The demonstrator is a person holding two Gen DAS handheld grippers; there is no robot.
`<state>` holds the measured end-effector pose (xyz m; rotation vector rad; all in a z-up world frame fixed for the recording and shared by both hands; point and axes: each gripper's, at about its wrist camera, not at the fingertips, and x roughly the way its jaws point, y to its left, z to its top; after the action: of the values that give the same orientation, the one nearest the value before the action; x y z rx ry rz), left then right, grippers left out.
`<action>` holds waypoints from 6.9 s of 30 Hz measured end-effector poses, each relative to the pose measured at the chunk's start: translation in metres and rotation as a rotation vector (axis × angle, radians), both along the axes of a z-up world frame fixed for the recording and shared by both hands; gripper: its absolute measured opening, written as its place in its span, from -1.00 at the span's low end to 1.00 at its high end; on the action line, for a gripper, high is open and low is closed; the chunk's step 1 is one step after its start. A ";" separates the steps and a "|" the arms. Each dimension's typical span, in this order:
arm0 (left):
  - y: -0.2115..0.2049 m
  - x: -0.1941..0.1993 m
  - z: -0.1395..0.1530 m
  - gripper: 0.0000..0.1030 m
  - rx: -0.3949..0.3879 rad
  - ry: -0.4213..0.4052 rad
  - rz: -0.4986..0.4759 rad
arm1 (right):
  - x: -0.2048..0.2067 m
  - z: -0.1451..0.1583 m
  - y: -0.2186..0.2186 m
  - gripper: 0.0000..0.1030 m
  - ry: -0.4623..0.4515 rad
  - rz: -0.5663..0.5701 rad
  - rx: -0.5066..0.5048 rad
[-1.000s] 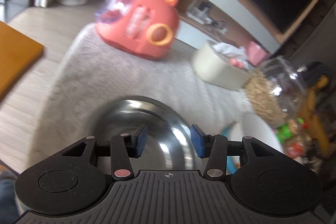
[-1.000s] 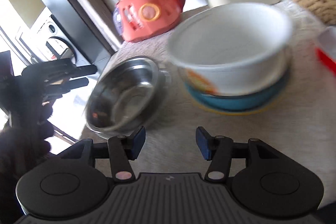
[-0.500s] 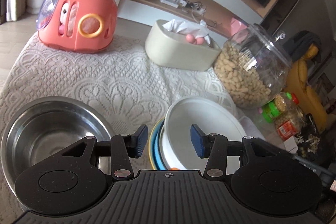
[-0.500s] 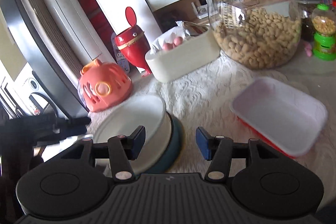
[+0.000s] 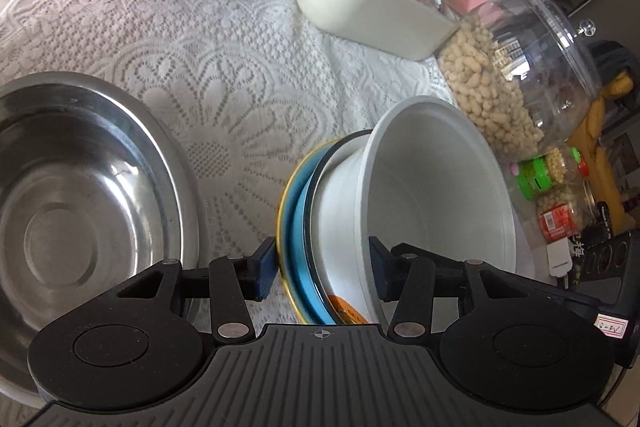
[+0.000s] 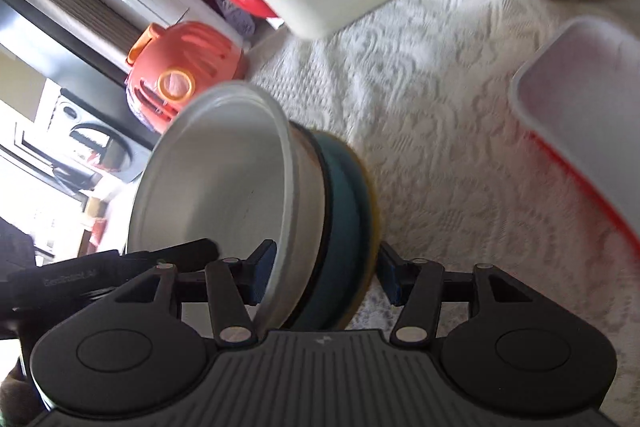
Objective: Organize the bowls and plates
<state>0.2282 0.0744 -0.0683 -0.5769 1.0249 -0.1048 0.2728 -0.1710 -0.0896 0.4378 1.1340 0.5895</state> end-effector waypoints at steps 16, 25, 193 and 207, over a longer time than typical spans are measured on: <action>-0.011 0.004 0.002 -0.04 0.073 0.038 -0.053 | 0.002 -0.003 0.013 0.30 0.053 0.031 -0.010; -0.002 -0.043 0.003 -0.03 0.004 0.122 -0.085 | -0.038 0.008 0.022 0.31 0.084 0.146 -0.064; -0.002 -0.059 0.004 0.28 -0.032 0.197 -0.132 | -0.060 0.016 0.032 0.12 0.139 0.194 -0.123; 0.063 -0.069 0.088 0.28 -0.075 -0.004 -0.044 | -0.055 0.116 0.077 0.14 -0.101 0.259 -0.175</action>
<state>0.1596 0.1376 0.0201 -0.6220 1.0337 -0.1839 0.2177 -0.0942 0.0262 0.1099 1.1425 0.7226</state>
